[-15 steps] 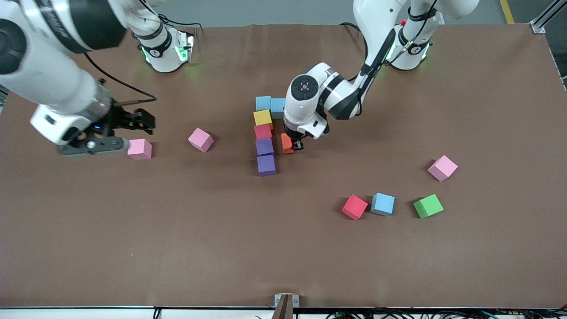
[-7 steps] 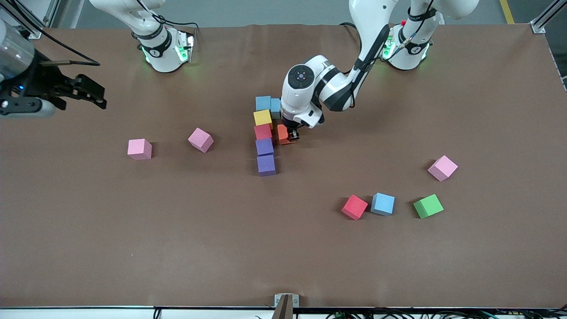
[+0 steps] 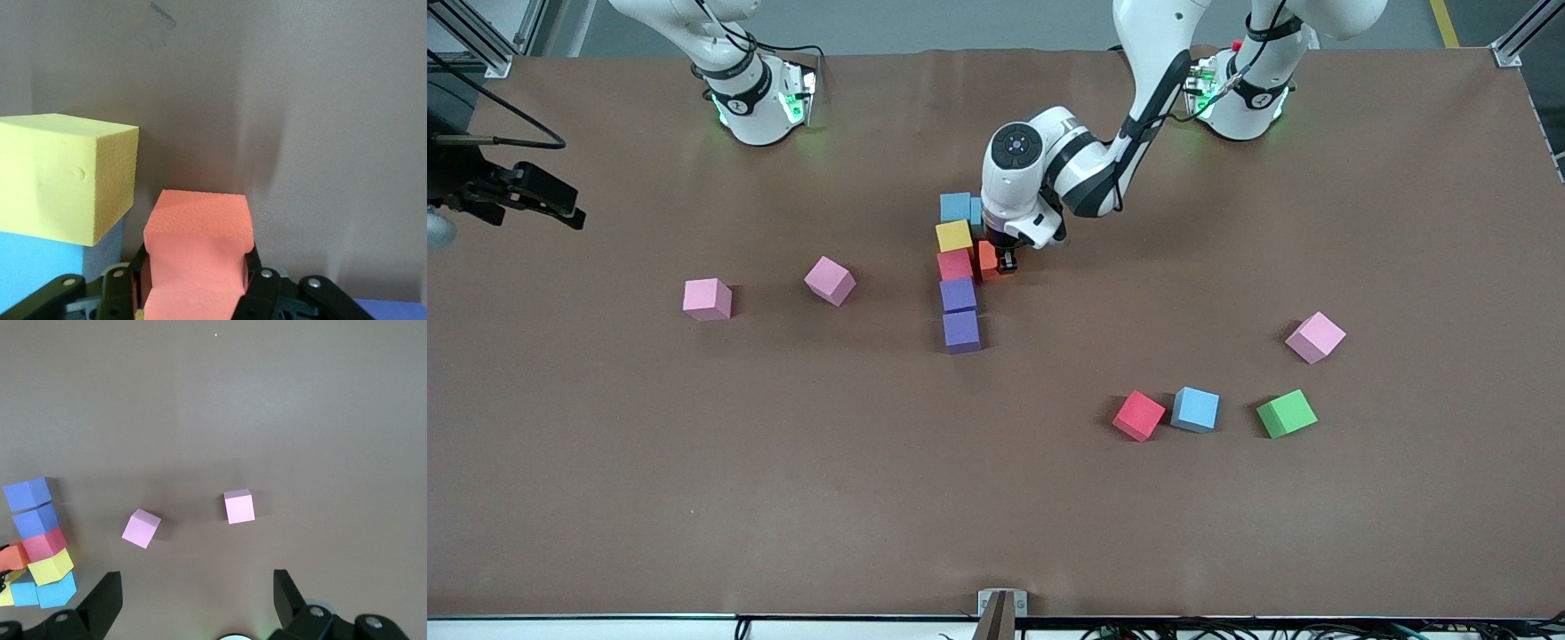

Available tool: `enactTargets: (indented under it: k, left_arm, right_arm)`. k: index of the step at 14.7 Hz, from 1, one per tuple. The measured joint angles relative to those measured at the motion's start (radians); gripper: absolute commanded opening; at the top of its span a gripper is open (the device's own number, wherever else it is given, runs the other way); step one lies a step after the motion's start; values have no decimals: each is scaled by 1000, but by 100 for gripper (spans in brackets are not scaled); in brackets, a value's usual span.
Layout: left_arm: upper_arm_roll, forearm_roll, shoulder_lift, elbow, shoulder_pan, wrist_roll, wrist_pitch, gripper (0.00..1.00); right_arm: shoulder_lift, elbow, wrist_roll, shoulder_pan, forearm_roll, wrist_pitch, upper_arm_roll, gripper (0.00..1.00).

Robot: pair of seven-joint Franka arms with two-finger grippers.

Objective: Arrange 11 blocks into digit 3

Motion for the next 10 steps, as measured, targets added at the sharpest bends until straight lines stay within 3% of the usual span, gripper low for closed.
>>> enactTargets:
  k: [4,10]
  left_arm:
    - [-1,31,3,-1,0,4,19,2]
    - [0,33,10,1,4,38,49,2]
  right_arm:
    - [-2,0,-5,47,0,5,-89,100]
    - [-9,0,-4,107,0,22,-127,100]
